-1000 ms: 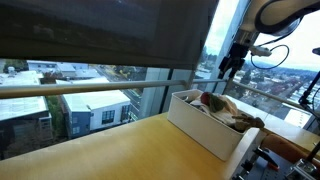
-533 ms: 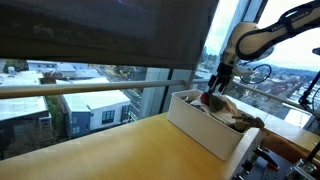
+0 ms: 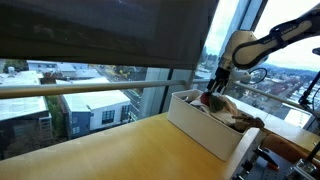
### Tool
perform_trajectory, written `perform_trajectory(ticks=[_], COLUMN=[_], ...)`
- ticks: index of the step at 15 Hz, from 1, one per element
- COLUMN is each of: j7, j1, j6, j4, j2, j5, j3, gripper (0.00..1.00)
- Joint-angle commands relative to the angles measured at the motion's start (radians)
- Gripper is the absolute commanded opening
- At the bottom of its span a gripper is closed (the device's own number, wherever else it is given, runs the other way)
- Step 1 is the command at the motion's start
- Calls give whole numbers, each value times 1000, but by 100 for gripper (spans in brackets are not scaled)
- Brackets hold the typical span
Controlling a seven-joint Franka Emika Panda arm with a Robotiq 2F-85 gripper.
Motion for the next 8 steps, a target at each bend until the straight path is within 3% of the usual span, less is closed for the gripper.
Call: perform_trajectory(ticks=[1, 5, 6, 7, 8], j7=[15, 13, -1, -6, -9], j1=[24, 25, 15, 8, 2], j6=[26, 29, 24, 22, 20], j4=[44, 108, 126, 140, 148], j2=[68, 143, 160, 173, 182], j5=[7, 11, 23, 32, 41], j3=[-4, -15, -11, -9, -6], gripper=[100, 100, 75, 74, 65])
